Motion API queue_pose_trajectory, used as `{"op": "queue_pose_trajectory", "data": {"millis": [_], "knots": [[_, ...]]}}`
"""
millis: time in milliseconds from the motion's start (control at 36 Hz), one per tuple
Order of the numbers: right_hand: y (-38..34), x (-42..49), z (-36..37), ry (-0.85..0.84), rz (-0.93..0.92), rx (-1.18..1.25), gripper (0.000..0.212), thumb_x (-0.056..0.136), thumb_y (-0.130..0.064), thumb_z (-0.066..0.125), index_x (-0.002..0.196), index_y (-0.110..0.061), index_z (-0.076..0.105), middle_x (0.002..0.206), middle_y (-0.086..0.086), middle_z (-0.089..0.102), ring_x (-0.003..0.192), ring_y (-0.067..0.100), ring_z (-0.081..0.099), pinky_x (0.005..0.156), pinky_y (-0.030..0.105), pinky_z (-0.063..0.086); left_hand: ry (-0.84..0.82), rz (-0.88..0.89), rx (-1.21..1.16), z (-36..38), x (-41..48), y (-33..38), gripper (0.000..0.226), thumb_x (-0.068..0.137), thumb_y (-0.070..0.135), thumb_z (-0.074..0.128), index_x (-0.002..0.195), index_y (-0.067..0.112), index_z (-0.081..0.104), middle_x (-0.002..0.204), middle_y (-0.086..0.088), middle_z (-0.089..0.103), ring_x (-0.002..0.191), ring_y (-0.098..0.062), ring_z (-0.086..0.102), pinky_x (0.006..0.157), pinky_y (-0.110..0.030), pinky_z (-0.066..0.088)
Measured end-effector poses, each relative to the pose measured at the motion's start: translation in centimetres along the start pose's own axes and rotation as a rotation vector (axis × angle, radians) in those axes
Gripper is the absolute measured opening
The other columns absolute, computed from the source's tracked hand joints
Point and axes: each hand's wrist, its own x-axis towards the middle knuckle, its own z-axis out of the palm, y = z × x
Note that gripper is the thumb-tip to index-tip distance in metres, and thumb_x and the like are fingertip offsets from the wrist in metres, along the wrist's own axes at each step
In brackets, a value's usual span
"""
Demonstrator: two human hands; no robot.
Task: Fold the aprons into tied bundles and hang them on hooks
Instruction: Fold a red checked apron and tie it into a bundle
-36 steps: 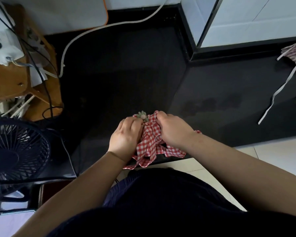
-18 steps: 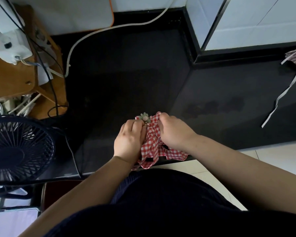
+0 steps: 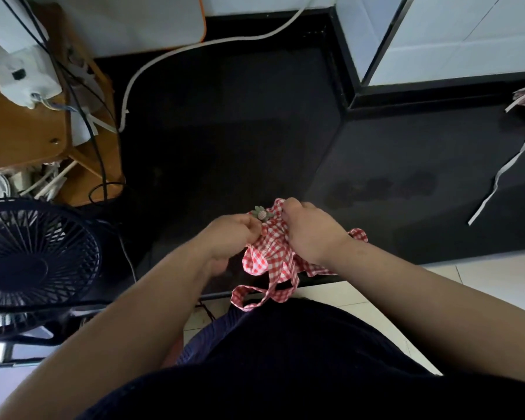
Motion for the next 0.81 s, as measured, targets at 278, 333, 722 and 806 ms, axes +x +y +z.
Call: {"op": "queue_pose_trajectory", "data": {"millis": [278,333,722,806], "knots": [[0.8,0.2,-0.1,0.006,-0.067,0.017,0.007,0.100,-0.016,0.036,0.095,-0.016,0.031,0.090,0.004,0.044,0.076,0.017,0.041,0.055,0.022,0.024,0.258,0.373,0.500,0.2,0.3,-2.5,0.011,0.094,0.025,0.058,0.086,0.032,0.061,0.112,0.010,0.036,0.111,-0.008,0.028,0.100,-0.029,0.029],[0.9,0.2,-0.1,0.007,-0.076,0.030,0.004,0.101,-0.017,0.035,0.098,-0.015,0.035,0.091,0.006,0.045,0.074,0.016,0.040,0.052,0.022,0.020,0.370,0.489,0.483,0.4,0.5,-3.2,0.006,0.091,0.020,0.063,0.093,0.020,0.069,0.107,0.010,0.039,0.109,-0.008,0.032,0.097,-0.027,0.033],[1.6,0.0,0.1,0.027,-0.172,0.078,0.017,0.103,-0.025,0.033,0.090,-0.015,0.036,0.073,-0.008,0.037,0.074,0.014,0.040,0.063,0.026,0.023,0.478,1.292,0.961,-1.3,0.5,-5.4,0.018,0.087,0.016,0.066,0.104,0.015,0.070,0.096,-0.006,0.070,0.079,-0.022,0.068,0.059,-0.032,0.057],[1.9,0.1,-0.2,0.039,-0.196,0.116,0.022,0.103,-0.025,0.035,0.088,-0.010,0.041,0.071,-0.003,0.041,0.065,0.010,0.040,0.054,0.024,0.027,0.496,1.187,0.856,-0.6,0.3,-5.6,0.016,0.088,0.016,0.062,0.102,0.018,0.069,0.095,-0.005,0.070,0.080,-0.023,0.069,0.057,-0.033,0.057]]}}
